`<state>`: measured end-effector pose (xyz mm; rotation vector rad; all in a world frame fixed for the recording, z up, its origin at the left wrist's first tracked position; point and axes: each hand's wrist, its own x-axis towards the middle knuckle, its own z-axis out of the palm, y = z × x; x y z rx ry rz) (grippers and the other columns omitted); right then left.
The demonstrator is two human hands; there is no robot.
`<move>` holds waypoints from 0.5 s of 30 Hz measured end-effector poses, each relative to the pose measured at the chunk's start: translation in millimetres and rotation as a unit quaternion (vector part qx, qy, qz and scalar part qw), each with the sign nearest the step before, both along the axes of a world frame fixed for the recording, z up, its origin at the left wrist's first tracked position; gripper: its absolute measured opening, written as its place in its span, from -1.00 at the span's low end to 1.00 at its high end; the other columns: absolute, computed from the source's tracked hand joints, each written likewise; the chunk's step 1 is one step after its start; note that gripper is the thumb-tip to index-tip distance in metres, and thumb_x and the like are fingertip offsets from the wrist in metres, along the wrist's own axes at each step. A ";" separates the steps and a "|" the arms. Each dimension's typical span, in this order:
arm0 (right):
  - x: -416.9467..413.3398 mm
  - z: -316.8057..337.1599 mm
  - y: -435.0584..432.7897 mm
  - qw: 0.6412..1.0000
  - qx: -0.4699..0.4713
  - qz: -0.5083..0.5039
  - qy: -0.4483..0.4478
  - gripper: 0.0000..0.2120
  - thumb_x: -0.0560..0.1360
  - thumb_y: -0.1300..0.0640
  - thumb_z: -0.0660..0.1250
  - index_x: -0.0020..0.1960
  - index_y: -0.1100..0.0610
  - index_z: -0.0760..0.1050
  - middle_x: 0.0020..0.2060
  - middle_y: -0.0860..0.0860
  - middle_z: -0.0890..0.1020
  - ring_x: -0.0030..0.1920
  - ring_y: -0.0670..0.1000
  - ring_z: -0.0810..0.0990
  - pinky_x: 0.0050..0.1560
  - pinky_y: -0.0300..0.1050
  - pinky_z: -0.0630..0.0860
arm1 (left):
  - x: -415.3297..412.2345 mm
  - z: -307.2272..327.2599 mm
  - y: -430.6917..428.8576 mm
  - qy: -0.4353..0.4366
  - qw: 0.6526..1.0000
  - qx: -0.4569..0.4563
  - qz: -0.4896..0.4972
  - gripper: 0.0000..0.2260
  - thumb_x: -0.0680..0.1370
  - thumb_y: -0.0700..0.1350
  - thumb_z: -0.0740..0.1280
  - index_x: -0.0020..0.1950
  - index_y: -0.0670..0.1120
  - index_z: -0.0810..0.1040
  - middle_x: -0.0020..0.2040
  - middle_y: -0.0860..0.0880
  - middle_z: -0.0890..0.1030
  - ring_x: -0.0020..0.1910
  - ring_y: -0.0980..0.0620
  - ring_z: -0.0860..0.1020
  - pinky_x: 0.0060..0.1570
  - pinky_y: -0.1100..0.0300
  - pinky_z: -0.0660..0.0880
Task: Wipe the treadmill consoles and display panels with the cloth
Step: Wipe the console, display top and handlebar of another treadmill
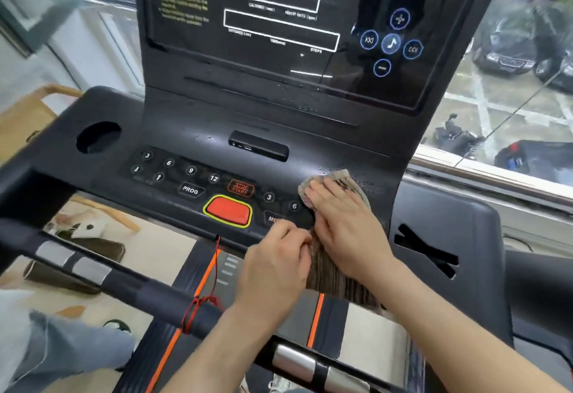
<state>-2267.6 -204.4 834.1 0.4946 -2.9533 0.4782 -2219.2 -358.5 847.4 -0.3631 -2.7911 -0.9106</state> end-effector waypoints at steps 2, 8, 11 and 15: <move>-22.8 3.2 -8.2 0.999 -0.017 -0.035 0.027 -0.47 0.48 0.18 0.09 0.46 0.12 0.34 0.44 0.00 0.38 0.49 0.03 0.24 0.47 0.08 0.20 | -7.8 -0.1 1.6 0.005 1.000 0.007 -0.003 -0.76 0.47 -0.06 0.19 -0.05 -0.08 0.63 -0.08 0.00 0.57 -0.25 -0.05 0.59 -0.37 0.06 0.55; -83.0 19.1 -70.5 0.997 -0.029 0.028 0.068 -0.38 0.24 0.34 0.12 0.29 0.14 0.45 0.26 -0.01 0.50 0.35 0.06 0.40 0.40 0.01 0.28 | -39.4 2.7 -23.0 -0.015 0.998 0.028 0.050 -0.70 0.46 -0.07 0.13 -0.03 -0.15 0.61 -0.01 -0.06 0.58 -0.17 -0.09 0.60 -0.24 0.07 0.56; -95.7 19.1 -87.2 0.992 -0.019 0.084 0.097 -0.36 0.26 0.29 0.04 0.31 0.20 0.49 0.28 0.05 0.55 0.35 0.04 0.42 0.41 0.00 0.27 | -46.8 2.3 -32.9 -0.019 0.995 0.041 0.086 -0.72 0.45 -0.07 0.16 -0.05 -0.14 0.62 -0.01 -0.03 0.59 -0.14 -0.05 0.58 -0.19 0.10 0.53; -119.5 31.9 -117.3 0.985 -0.004 0.152 0.077 -0.46 0.31 0.28 0.04 0.20 0.19 0.55 0.19 0.04 0.61 0.28 0.06 0.50 0.35 0.04 0.36 | -63.4 8.3 -47.9 -0.055 0.984 0.083 0.149 -0.86 0.46 -0.12 0.33 -0.05 -0.12 0.62 -0.03 0.00 0.60 -0.16 -0.03 0.56 -0.16 0.24 0.35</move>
